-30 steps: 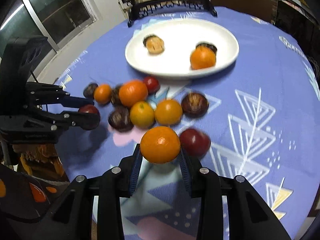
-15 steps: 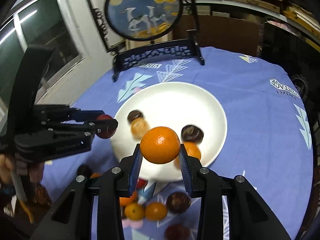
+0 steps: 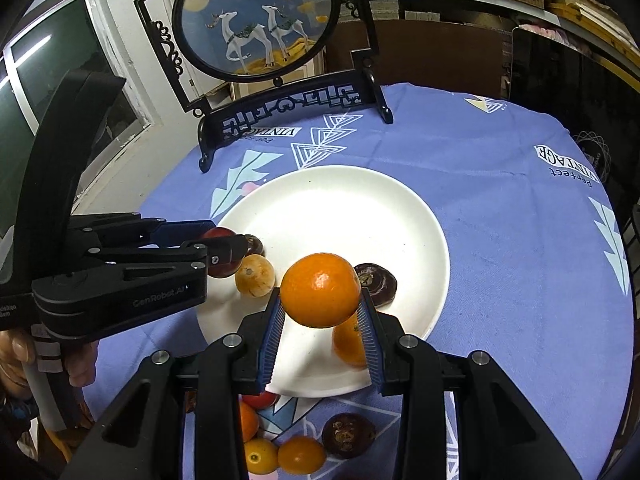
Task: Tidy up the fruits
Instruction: 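Place the red plum on the plate with the left gripper while the right gripper places the orange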
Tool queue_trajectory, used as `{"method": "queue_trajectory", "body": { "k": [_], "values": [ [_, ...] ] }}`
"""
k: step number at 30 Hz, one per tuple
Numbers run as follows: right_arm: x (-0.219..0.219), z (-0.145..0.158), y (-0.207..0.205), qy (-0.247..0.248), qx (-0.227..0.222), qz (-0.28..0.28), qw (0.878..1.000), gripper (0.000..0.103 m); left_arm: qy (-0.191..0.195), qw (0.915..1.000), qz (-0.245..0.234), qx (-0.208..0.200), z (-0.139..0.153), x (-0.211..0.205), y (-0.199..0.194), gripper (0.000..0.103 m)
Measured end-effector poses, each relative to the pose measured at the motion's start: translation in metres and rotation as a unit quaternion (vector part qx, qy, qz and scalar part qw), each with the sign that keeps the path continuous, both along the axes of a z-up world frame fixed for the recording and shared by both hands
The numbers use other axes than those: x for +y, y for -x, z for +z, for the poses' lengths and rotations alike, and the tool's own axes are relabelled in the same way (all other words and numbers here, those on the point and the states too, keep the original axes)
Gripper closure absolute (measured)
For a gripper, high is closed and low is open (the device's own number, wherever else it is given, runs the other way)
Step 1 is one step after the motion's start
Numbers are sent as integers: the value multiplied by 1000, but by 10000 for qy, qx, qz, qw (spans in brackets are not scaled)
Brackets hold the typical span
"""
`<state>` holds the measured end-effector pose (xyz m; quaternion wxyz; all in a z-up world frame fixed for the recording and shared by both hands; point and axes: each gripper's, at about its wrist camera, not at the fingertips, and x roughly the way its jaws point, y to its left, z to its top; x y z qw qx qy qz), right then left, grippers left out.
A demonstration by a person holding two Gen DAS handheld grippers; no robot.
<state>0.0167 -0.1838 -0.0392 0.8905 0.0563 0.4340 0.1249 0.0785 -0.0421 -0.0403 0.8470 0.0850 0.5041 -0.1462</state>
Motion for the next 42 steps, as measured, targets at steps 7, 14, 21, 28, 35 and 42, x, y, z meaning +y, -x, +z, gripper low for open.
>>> {"method": "queue_trajectory", "body": {
  "k": [7,14,21,28,35,42],
  "values": [
    [-3,-7,-9,45,67,-24,10000,66,16,10000,-2,73,-7,-1,-13,68],
    [-6,-17,-20,127,136,-77,9998,66,73,9999,90,120,-12,12,-29,68],
    [-5,-24,-29,105,228,-57,9997,66,89,9998,59,142,-15,9,-40,68],
    [7,-25,-37,20,247,118,9996,65,32,9998,35,195,-21,-1,-50,68],
    [11,-31,-41,17,331,140,9994,64,-74,9998,70,194,-24,-5,-57,68],
    [10,-32,-42,9,322,134,9994,64,-188,9996,85,181,-28,-6,-61,68]
  ]
}}
